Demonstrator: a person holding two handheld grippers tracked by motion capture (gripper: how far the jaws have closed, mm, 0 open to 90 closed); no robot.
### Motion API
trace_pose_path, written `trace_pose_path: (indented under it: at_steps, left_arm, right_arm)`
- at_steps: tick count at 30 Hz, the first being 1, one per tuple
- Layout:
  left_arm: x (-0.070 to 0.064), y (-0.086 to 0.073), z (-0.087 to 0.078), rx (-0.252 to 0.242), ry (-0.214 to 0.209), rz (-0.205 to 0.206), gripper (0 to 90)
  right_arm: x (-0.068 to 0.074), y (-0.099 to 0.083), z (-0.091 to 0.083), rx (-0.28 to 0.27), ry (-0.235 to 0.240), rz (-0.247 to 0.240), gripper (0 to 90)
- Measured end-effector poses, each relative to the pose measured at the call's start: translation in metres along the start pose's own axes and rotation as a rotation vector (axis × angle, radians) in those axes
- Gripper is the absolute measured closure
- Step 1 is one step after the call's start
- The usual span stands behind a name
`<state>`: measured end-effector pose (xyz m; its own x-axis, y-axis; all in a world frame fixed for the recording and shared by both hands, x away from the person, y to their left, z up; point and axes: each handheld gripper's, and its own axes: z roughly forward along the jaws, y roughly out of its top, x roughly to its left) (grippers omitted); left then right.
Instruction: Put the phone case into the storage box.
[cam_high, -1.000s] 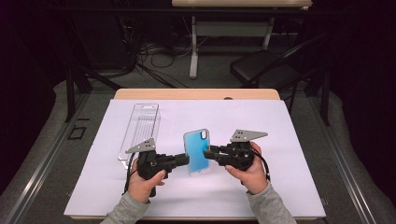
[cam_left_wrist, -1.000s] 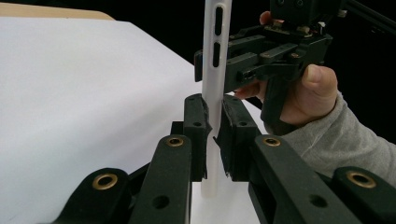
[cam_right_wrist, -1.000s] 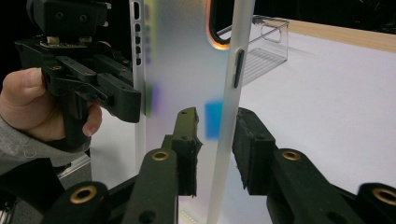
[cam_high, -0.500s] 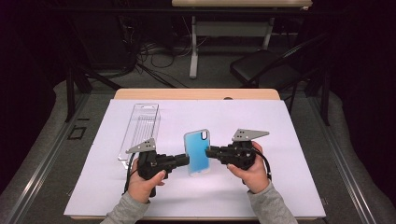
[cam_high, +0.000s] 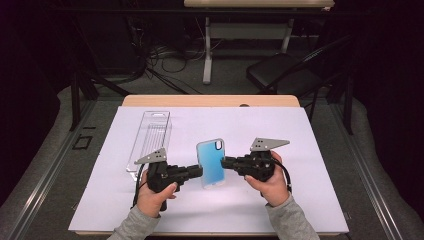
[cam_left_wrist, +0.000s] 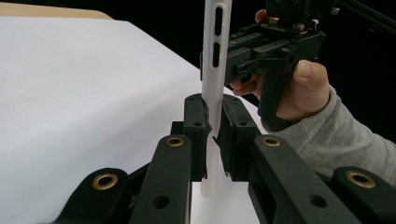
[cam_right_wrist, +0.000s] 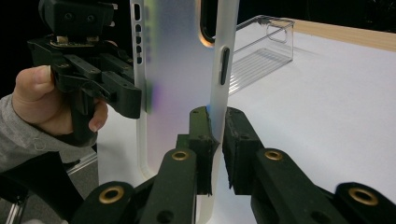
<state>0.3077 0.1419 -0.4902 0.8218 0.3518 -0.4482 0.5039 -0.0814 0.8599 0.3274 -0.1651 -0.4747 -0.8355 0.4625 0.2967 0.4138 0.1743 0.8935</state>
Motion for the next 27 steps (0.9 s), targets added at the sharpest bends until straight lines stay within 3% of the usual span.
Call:
trace_pose_path:
  at_steps: [27]
  left_arm:
    - [-0.0001, 0.0001, 0.0, -0.002, 0.001, 0.003, 81.9]
  right_arm:
    - [-0.0033, -0.0025, -0.0003, -0.019, 0.02, 0.033, 83.5]
